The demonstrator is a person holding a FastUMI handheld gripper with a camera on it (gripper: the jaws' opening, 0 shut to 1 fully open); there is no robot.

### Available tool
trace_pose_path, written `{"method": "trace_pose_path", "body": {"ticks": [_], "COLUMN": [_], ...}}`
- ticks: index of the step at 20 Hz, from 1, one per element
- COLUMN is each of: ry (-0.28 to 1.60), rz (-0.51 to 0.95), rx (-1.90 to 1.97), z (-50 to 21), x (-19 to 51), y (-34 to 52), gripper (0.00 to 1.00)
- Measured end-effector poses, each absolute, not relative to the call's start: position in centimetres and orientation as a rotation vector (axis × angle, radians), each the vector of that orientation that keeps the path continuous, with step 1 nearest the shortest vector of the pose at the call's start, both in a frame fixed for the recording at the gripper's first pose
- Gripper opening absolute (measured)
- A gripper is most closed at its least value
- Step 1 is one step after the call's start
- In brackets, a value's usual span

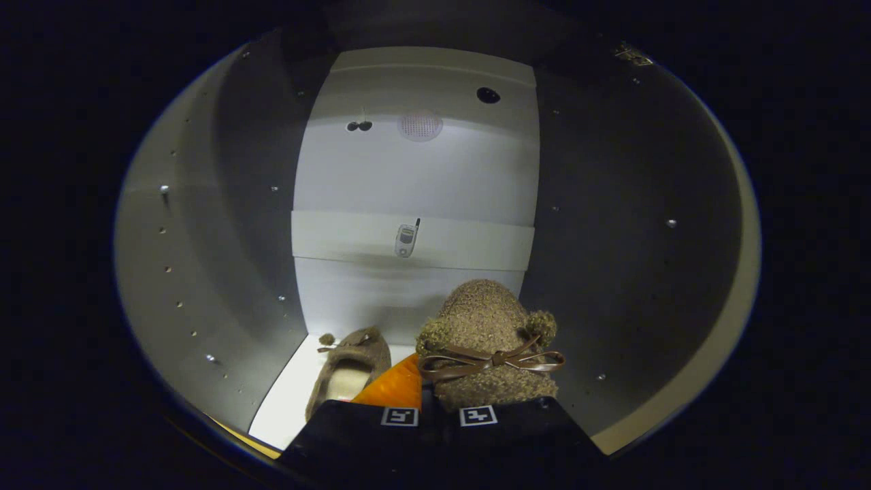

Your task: Open the shoe cabinet door, grab the shoes and put them into the shoe cabinet, then close the shoe cabinet door.

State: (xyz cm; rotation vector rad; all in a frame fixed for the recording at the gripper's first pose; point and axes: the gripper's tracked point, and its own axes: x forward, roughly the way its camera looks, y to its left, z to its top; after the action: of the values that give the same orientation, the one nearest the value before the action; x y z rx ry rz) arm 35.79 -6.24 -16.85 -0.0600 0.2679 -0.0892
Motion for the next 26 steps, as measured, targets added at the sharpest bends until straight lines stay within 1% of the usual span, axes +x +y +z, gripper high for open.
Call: {"method": "trace_pose_path", "body": {"ticks": [1,2,5,6,8,9,10,11,12,13,17,19,22,26], "ry": [0.267,0.276,0.321,0.334,0.349,0.349,0.350,0.355,0.363,0.379,0.430,0.441,0.453,0.475], "rz": [-0.092,-0.092,-0.109,-0.107,-0.101,-0.101,-0.097,-0.107,-0.107,-0.120,-0.129,-0.123,-0.112,-0.093], "rx": [-0.047,-0.035,-0.020,-0.018,-0.012,-0.011,-0.005,-0.003,0.005,0.006,0.014,0.008,-0.007,-0.031], "z": [-17.4,-18.0,-20.1,-20.8,-21.7,-22.0,-22.1,-22.4,-22.7,-23.1,-24.3,-24.5,-24.6,-24.4], "x": [36.5,37.1,38.2,38.7,39.3,39.5,39.7,40.0,40.0,40.0,39.6,39.4,38.8,37.3], "y": [-6.4,-6.6,-7.5,-7.8,-7.8,-7.8,-7.8,-8.1,-8.2,-8.5,-9.0,-8.8,-8.4,-7.9], "gripper": [0.07,0.11,0.11,0.14,0.17,0.23,0.32,0.34,0.46,0.53,0.64,0.65,0.74,0.79]}}
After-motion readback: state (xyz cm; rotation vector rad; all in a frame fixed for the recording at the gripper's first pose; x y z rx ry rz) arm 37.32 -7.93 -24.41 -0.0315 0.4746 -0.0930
